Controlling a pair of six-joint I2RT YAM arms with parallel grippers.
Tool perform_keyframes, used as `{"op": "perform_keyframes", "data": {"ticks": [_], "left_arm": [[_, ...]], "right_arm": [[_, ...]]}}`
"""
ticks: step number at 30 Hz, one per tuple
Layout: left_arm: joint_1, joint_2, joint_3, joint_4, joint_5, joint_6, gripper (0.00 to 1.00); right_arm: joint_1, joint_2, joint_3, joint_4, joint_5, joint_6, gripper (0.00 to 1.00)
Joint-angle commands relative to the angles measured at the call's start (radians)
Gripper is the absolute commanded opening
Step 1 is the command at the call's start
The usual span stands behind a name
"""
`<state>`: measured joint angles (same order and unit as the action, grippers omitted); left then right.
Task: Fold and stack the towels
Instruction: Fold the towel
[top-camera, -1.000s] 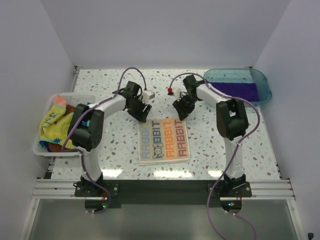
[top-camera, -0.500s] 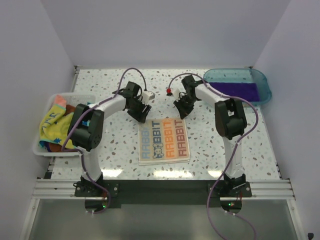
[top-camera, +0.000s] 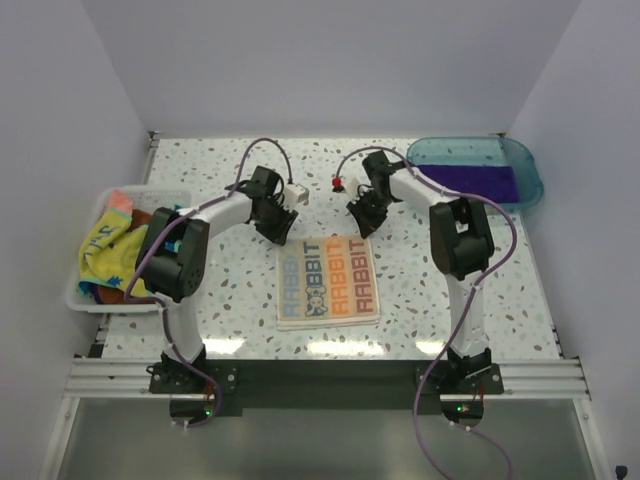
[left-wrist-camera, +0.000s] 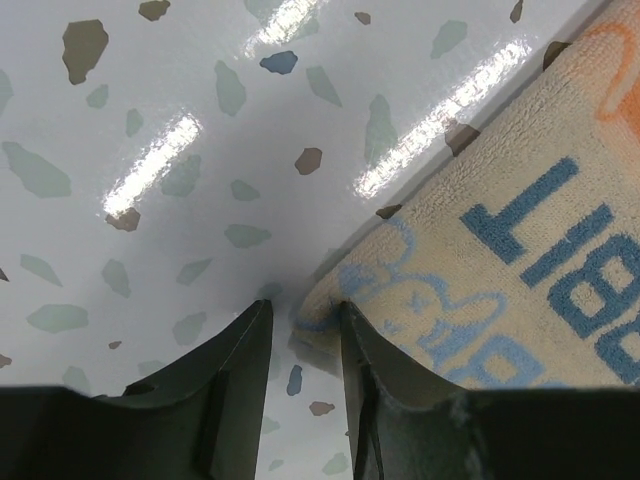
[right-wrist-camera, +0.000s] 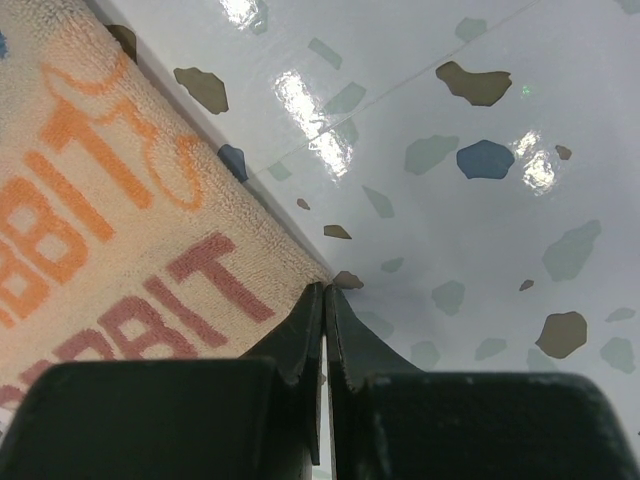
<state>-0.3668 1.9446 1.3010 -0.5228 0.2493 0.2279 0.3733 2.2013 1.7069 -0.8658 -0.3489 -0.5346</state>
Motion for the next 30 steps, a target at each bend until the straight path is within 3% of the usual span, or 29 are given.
{"op": "perform_keyframes", "data": {"ticks": [1, 5, 7, 9, 14, 23, 30], "left_arm": [[0.002, 0.034, -0.068, -0.046, -0.039, -0.005, 0.38], [0.002, 0.057, -0.082, -0.06, -0.08, -0.004, 0.29], [0.002, 0.063, -0.071, -0.069, -0.091, 0.005, 0.2], [0.002, 0.063, -0.045, -0.078, -0.104, 0.013, 0.11], [0.002, 0.073, 0.076, -0.094, -0.14, 0.062, 0.0], [0.002, -0.004, 0.17, -0.062, -0.238, 0.067, 0.0], [0.0, -0.172, 0.026, 0.03, -0.272, -0.01, 0.0]], "right_arm": [[0.016, 0.021, -0.056, -0.003, 0.054, -0.007, 0.0], [0.016, 0.0, -0.055, 0.014, 0.067, 0.007, 0.0], [0.016, -0.015, -0.044, 0.021, 0.077, 0.019, 0.0], [0.016, -0.029, -0.032, 0.028, 0.094, 0.027, 0.0], [0.016, -0.058, 0.005, 0.077, 0.162, 0.082, 0.0], [0.016, -0.155, 0.059, 0.157, 0.306, 0.148, 0.0], [0.029, -0.258, -0.072, 0.203, 0.327, 0.217, 0.0]]}}
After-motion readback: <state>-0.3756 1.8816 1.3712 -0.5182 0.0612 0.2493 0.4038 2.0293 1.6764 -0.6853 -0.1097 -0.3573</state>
